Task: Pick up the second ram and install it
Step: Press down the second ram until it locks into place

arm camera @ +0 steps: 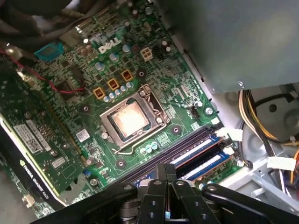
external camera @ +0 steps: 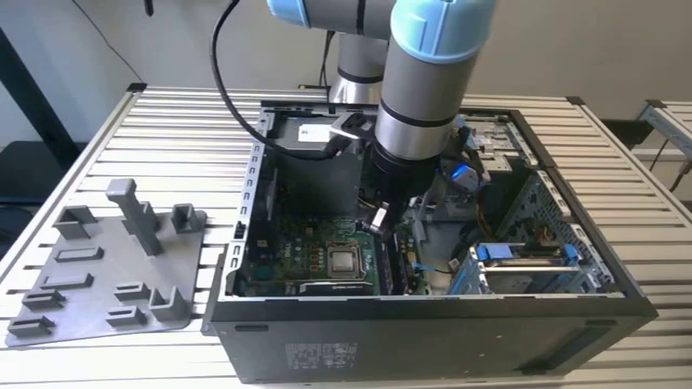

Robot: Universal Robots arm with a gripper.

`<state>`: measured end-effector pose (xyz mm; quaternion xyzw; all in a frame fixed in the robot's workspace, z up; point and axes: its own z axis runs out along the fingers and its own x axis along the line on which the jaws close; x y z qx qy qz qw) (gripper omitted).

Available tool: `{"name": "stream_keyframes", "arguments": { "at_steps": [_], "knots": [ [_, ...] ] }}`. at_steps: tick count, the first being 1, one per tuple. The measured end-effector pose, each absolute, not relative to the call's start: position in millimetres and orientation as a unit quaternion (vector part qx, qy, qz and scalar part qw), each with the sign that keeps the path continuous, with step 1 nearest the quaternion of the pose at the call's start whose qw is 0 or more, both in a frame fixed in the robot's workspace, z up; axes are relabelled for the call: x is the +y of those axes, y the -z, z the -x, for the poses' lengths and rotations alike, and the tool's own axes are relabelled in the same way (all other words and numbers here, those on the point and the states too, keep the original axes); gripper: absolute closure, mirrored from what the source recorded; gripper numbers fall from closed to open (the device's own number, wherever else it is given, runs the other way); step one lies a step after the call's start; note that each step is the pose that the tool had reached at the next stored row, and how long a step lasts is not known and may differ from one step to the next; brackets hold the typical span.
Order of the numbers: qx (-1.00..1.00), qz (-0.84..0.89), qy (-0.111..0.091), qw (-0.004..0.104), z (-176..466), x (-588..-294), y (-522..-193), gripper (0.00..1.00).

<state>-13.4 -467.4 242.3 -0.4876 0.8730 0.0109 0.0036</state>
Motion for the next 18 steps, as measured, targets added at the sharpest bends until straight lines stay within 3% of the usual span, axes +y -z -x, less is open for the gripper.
{"name": "stream_keyframes", "arguments": {
  "at_steps": [18],
  "knots": [
    [0.782,0.623,-0.010,0.004,13.4,-467.4,-241.2,0.89]
  ]
}}
